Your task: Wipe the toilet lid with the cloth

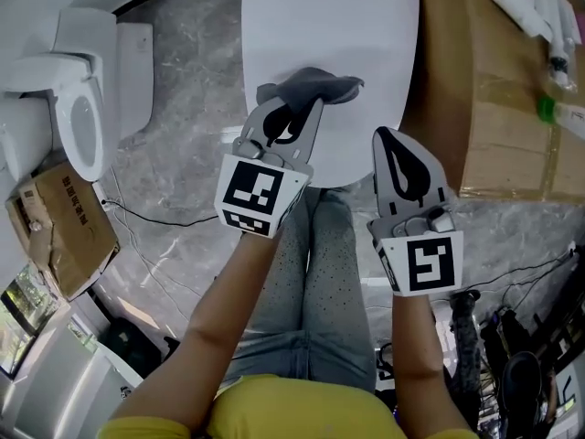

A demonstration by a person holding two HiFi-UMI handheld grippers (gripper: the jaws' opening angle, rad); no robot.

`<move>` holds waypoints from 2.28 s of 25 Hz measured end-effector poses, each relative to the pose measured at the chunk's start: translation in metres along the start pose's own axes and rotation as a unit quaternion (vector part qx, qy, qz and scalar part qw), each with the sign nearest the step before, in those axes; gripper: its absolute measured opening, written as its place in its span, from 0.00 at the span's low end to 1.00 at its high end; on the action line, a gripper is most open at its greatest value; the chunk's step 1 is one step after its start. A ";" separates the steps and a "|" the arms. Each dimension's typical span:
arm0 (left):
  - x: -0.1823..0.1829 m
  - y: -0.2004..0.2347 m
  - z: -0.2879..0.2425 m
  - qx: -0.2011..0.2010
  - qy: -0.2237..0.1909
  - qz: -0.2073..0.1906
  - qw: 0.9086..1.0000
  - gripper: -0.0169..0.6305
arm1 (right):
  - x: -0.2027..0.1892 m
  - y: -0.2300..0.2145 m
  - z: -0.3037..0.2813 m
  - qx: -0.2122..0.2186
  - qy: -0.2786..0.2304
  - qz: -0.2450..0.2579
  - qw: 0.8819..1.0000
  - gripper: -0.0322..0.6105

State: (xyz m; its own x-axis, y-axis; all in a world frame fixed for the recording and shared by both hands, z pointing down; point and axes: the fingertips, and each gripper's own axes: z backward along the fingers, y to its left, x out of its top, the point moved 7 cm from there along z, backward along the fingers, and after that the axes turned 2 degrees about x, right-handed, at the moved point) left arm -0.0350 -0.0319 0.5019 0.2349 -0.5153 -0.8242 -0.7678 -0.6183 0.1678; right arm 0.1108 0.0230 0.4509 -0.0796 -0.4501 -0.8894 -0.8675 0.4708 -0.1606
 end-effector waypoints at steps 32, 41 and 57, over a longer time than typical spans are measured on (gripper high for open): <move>-0.052 0.125 -0.221 0.112 0.085 -0.046 0.989 0.03 | -0.003 -0.064 -0.094 -0.080 0.059 -0.049 0.994 0.07; -0.035 0.009 -0.283 -0.084 0.135 -0.081 0.984 0.04 | -0.007 -0.063 -0.068 -0.094 0.070 -0.033 0.993 0.07; -0.113 0.170 -0.114 0.095 0.142 0.011 0.985 0.06 | -0.022 -0.028 -0.063 -0.045 0.077 -0.021 0.996 0.07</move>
State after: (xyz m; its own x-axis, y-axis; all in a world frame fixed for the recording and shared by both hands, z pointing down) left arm -0.1238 -0.1464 0.6856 0.3534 -0.6887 -0.6331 -0.8659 -0.4969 0.0572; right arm 0.1058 -0.0277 0.5015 -0.1107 -0.5823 -0.8054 -0.9112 0.3830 -0.1516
